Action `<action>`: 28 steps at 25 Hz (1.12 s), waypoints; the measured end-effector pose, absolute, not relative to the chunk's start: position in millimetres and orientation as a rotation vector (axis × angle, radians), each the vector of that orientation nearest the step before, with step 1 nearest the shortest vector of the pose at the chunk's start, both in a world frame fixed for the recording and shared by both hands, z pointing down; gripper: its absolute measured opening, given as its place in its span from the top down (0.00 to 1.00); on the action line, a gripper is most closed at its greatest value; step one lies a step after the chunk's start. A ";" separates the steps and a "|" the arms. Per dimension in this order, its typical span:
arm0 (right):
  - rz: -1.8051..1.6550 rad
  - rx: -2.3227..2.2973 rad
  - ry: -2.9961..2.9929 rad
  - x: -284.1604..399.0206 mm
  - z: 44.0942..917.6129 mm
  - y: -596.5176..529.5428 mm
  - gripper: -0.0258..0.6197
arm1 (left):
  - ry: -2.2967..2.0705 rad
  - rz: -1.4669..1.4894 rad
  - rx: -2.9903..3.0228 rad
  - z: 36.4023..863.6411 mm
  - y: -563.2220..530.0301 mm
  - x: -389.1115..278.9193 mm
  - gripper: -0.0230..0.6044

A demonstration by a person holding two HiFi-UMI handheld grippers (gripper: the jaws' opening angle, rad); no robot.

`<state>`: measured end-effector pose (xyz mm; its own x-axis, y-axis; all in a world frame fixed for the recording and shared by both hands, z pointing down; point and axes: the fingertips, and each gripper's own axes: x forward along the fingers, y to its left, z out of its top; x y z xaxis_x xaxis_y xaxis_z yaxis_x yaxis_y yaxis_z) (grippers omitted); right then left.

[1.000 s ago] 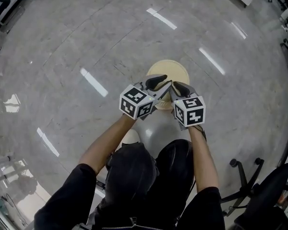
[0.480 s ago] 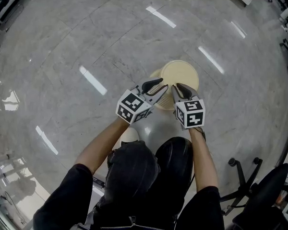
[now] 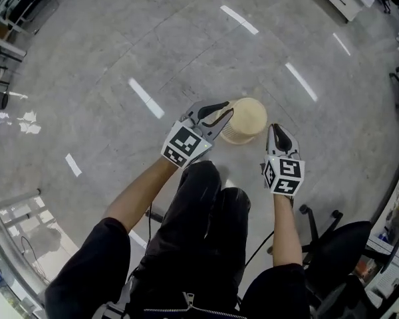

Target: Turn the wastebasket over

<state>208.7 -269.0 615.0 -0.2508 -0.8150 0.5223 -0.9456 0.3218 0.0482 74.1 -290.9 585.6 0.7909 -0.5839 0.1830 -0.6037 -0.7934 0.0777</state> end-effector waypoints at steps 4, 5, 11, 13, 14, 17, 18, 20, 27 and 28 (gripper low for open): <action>0.326 1.683 -2.099 208.2 461.3 -229.7 0.91 | -0.970 0.209 2.846 436.7 -269.5 59.5 0.95; 0.336 1.700 -2.101 206.2 426.9 -215.6 0.91 | -0.968 0.204 2.846 402.1 -259.9 58.6 0.95; 0.312 1.864 -2.121 193.6 249.6 -141.6 0.91 | -1.023 0.138 2.802 229.2 -199.2 55.0 0.95; 0.308 1.902 -2.113 191.0 216.7 -122.9 0.94 | -1.075 0.153 2.786 200.0 -180.4 53.0 0.96; 0.317 1.913 -2.105 191.8 207.5 -115.6 0.94 | -1.112 0.181 2.769 193.5 -172.3 51.9 0.96; 0.355 1.934 -2.082 199.5 197.0 -99.6 0.95 | -1.160 0.190 2.728 181.6 -151.8 52.0 0.96; 0.364 1.938 -2.079 201.9 195.5 -95.9 0.95 | -1.152 0.188 2.722 179.1 -146.5 53.0 0.95; 0.371 1.943 -2.081 203.3 192.5 -92.2 0.95 | -1.126 0.201 2.730 175.9 -139.8 54.7 0.96; 0.353 1.927 -2.105 193.3 186.2 -91.9 0.95 | -1.123 0.204 2.733 173.7 -136.4 52.8 0.96; 0.351 1.925 -2.108 192.8 185.6 -92.4 0.95 | -1.126 0.202 2.727 174.3 -136.5 53.2 0.96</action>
<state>192.8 -92.4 185.6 -0.0846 -0.9318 0.3529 -0.9959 0.0904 -0.0001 53.2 -136.5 174.3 0.7033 -0.6836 0.1951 -0.7088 -0.6955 0.1177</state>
